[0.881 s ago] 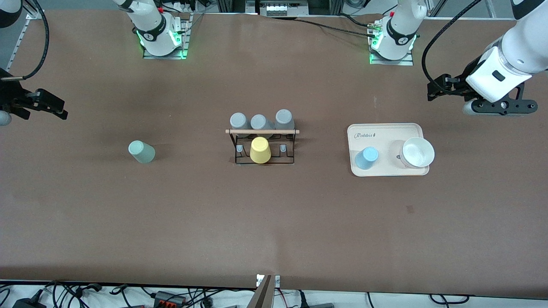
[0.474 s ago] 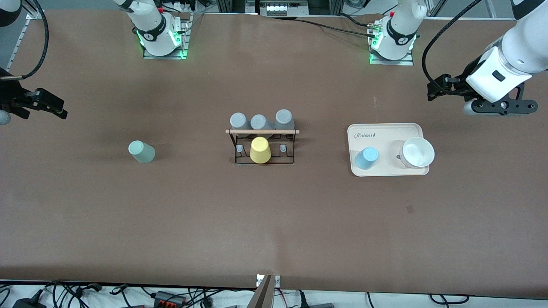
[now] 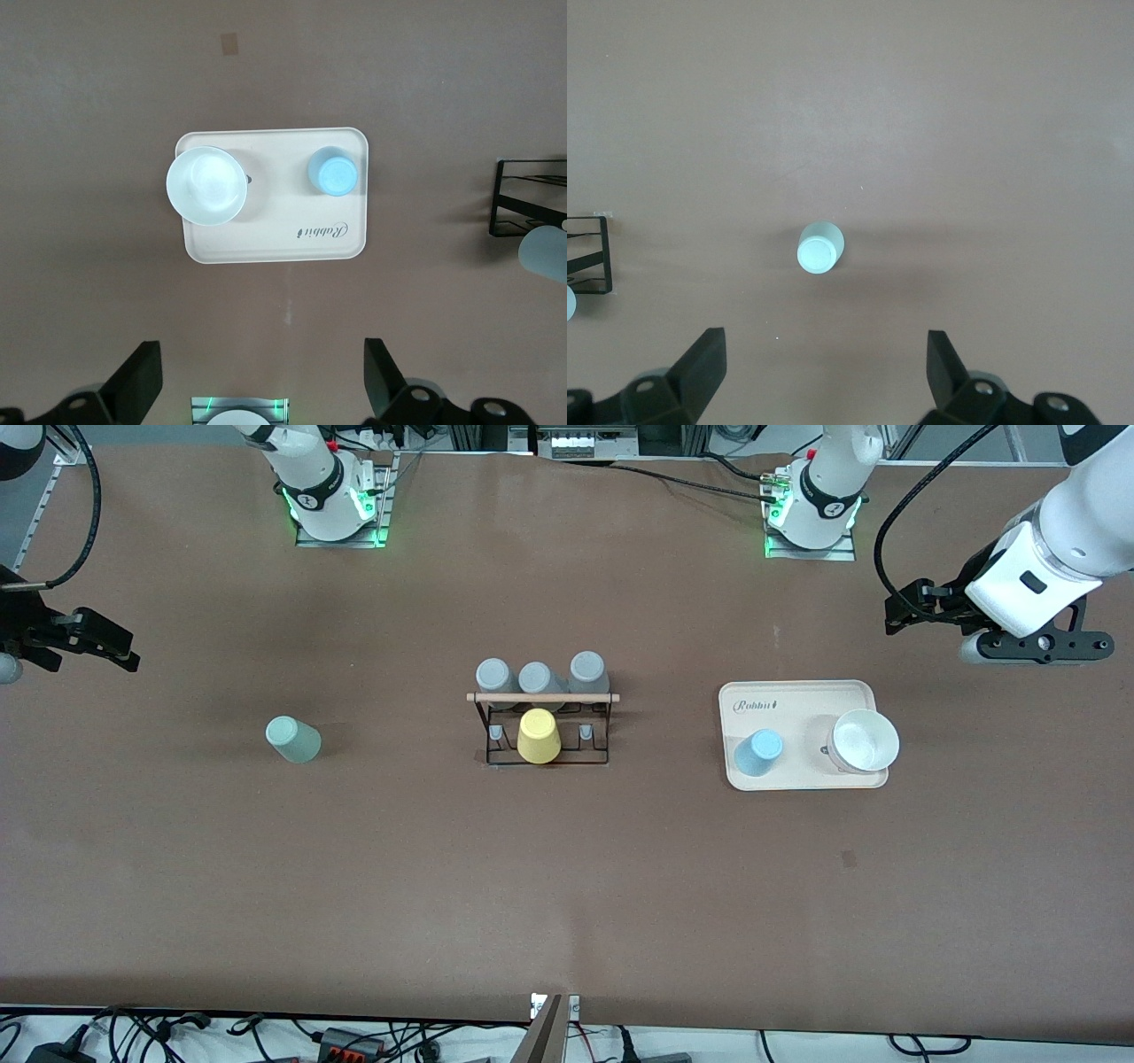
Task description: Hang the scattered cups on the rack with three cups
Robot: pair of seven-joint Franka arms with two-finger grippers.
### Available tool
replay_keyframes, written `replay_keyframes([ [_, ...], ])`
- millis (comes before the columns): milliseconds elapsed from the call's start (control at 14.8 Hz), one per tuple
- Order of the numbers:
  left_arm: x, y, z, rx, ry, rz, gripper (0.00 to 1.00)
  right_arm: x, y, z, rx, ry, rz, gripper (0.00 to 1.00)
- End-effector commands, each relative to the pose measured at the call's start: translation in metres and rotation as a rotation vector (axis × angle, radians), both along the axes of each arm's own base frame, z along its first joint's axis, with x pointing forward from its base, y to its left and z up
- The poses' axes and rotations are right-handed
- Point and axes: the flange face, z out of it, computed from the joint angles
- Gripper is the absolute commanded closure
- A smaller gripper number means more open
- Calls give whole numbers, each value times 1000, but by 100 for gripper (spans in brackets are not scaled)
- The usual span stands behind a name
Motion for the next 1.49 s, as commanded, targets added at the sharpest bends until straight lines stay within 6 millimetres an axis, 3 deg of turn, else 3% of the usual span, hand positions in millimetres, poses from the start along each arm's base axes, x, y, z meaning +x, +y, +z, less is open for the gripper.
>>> replay_keyframes([
  [0,8,-1,0,-17,-2,13,0,-5,0,1,-9,-1,10,0],
  [203,20,-8,-25,-19,35,0,0,-5,-1,1,-9,1,10,0],
  [474,59,-40,-103,-24,53,-39,0,-4,-6,-2,-9,10,-1,0],
  [677,83,-44,-169,-37,76,-34,0,-3,-3,-5,-7,19,6,0],
  [813,85,-52,-211,-38,92,-39,0,-3,-1,-5,-10,19,11,0],
  [1016,71,-53,-255,-38,67,-36,0,-3,-4,-6,-11,21,7,0],
  [1287,60,-58,-302,-42,46,-40,0,-1,-5,-6,-12,15,6,0],
  [1423,53,-79,-316,-39,66,-70,0,-1,-5,-5,-12,10,6,0],
])
